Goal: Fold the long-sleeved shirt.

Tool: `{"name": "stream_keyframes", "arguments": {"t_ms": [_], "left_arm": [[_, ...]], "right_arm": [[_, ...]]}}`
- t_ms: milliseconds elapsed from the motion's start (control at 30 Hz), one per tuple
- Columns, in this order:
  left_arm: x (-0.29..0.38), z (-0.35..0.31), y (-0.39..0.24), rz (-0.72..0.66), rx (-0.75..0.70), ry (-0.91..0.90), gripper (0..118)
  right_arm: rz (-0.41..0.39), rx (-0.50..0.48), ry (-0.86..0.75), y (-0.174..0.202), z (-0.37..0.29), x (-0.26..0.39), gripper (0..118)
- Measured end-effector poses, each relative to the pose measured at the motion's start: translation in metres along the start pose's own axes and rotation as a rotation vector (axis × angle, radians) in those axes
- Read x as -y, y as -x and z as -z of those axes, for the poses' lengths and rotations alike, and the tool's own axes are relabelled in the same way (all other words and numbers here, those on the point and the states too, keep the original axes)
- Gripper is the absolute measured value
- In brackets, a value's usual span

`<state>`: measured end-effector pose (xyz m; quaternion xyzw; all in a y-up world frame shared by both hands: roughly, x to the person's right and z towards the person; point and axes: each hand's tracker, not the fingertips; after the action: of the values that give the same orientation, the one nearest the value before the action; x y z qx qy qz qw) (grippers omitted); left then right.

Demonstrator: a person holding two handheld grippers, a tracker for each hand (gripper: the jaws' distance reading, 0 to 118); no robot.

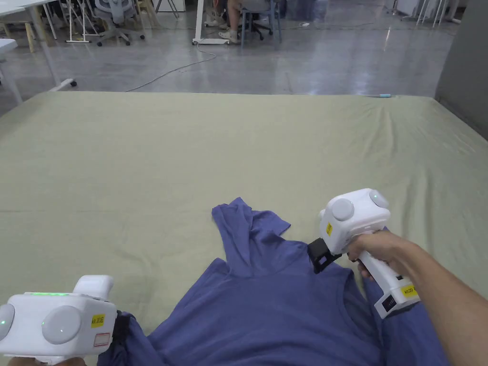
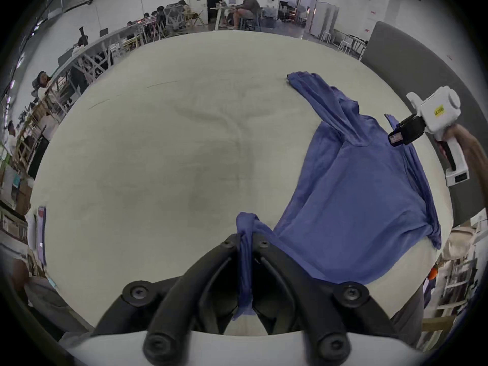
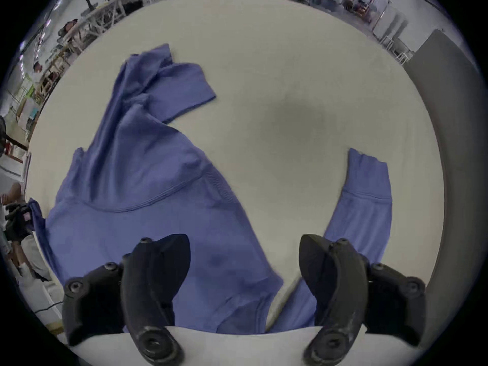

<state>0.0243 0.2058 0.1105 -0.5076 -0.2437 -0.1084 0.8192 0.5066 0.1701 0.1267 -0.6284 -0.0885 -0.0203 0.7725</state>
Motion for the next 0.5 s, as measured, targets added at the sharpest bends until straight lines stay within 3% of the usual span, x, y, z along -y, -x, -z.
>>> {"name": "stream_keyframes", "arguments": {"t_ms": [200, 267, 400, 500], "left_arm": [[0.000, 0.009, 0.003, 0.029, -0.031, 0.018, 1], [0.001, 0.009, 0.004, 0.017, -0.022, 0.019, 1], [0.004, 0.010, 0.003, 0.014, -0.019, 0.019, 1], [0.007, 0.006, 0.001, 0.004, -0.011, 0.015, 1]], "right_arm": [[-0.036, 0.021, 0.035, 0.012, 0.016, -0.012, 77], [-0.049, 0.037, 0.034, 0.020, 0.012, -0.010, 60], [-0.169, 0.066, 0.045, 0.042, 0.006, -0.010, 3], [-0.255, 0.171, 0.049, 0.063, -0.003, -0.003, 0]]}}
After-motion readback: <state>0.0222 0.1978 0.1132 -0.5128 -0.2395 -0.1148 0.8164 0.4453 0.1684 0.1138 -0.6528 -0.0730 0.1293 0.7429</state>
